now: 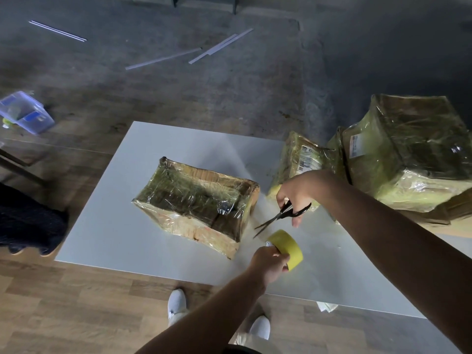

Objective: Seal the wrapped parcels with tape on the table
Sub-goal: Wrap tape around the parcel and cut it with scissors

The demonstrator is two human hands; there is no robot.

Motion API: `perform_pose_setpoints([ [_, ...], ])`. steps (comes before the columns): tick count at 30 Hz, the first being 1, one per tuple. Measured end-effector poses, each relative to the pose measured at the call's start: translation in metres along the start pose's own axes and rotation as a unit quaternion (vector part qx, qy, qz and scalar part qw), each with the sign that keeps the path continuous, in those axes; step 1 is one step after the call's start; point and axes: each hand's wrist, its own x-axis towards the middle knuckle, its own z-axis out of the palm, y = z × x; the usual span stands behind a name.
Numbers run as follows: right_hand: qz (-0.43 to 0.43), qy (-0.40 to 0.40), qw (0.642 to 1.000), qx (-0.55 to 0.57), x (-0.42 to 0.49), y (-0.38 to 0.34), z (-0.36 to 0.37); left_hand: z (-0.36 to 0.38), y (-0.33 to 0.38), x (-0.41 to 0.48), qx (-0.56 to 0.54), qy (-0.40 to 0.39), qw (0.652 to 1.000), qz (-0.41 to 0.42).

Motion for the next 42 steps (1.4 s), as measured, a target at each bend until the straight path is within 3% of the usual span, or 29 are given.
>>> perform_pose_setpoints([
  [13,0.193,0.114,0.967,0.118,0.029,0.015,0.126,0.001,-0.005,0.015,0.114,0.013,0.992,0.059],
  [22,0.225,0.177,0.943,0.168,0.045,-0.022,0.175,-0.008,-0.01,0.02,0.078,0.031,0.995,0.056],
  [26,0.201,0.243,0.926,0.205,0.039,-0.025,0.17,-0.01,-0.006,0.02,0.043,0.038,0.998,0.041],
  [28,0.157,0.281,0.903,0.285,0.034,-0.029,0.166,-0.01,-0.006,0.023,0.006,0.045,0.999,0.026],
  [31,0.09,0.25,0.867,0.421,0.024,-0.033,0.161,-0.013,-0.005,0.024,-0.011,0.054,0.998,0.03],
  [34,0.051,0.244,0.808,0.534,0.013,-0.033,0.163,-0.017,-0.005,0.022,-0.003,0.07,0.996,0.049],
  [35,0.044,0.256,0.808,0.529,0.01,-0.034,0.163,-0.017,-0.004,0.021,0.004,0.075,0.996,0.053],
  [37,0.053,0.302,0.843,0.442,0.011,-0.04,0.164,-0.015,-0.002,0.017,0.066,0.095,0.991,0.072],
  [39,0.071,0.343,0.874,0.337,0.009,-0.051,0.158,-0.015,0.0,0.009,0.191,0.075,0.975,0.085],
  [42,0.081,0.274,0.926,0.246,0.02,-0.068,0.148,-0.019,0.012,-0.018,0.396,-0.028,0.909,0.128],
])
